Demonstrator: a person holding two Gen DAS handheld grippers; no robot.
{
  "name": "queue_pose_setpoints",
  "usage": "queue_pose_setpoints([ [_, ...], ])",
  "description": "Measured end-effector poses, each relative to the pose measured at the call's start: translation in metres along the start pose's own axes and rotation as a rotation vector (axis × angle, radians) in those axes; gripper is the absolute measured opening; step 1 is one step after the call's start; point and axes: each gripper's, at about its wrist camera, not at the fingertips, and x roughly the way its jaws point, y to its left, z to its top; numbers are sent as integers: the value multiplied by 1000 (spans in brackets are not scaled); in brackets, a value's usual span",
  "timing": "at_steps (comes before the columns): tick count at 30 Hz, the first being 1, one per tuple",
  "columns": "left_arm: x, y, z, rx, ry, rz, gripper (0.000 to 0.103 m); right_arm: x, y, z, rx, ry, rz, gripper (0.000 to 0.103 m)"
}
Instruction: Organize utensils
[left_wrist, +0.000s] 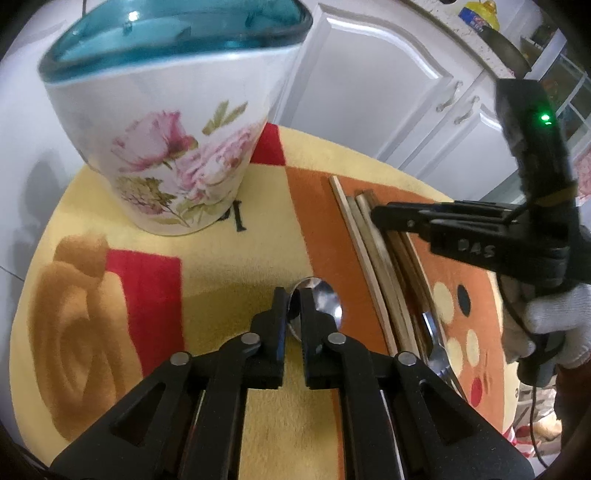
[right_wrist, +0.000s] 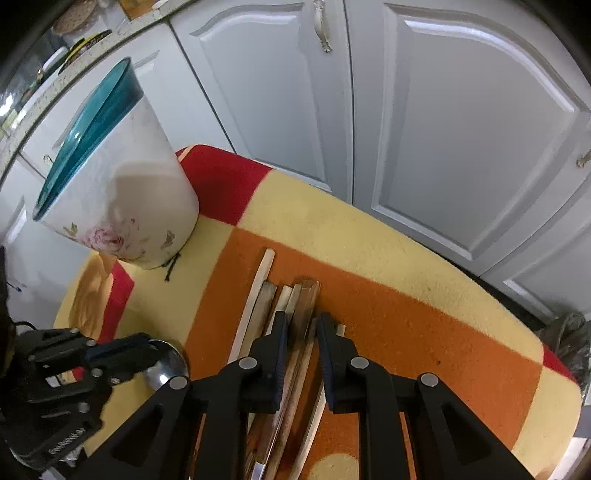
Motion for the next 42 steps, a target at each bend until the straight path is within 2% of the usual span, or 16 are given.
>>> queue_pose_setpoints([
  [1,4,-2,2,-4,9,-1,13,-3,-2,-2,9,-4,9,10],
  [6,7,-5,2,12,4,-8,13,-25,-3,-7,31,-60,44,9],
  [10,-1,-5,1,31,-8,-19,4,-55,1,-18,26,-125,68,8],
  [23,-73,-7,-1,31,-151,-69,1,-140,21,-51,4,-293,110,8],
  [30,-122,3,-11,52,-235,-57,1,-176,38,-62,-29,-370,103,8],
  [37,-167,10,-8,60,-326,-24,1,-201,58,-57,-65,-430,111,7],
  [42,-204,27,9,41,-406,32,1,-224,78,-36,-102,-487,128,7],
])
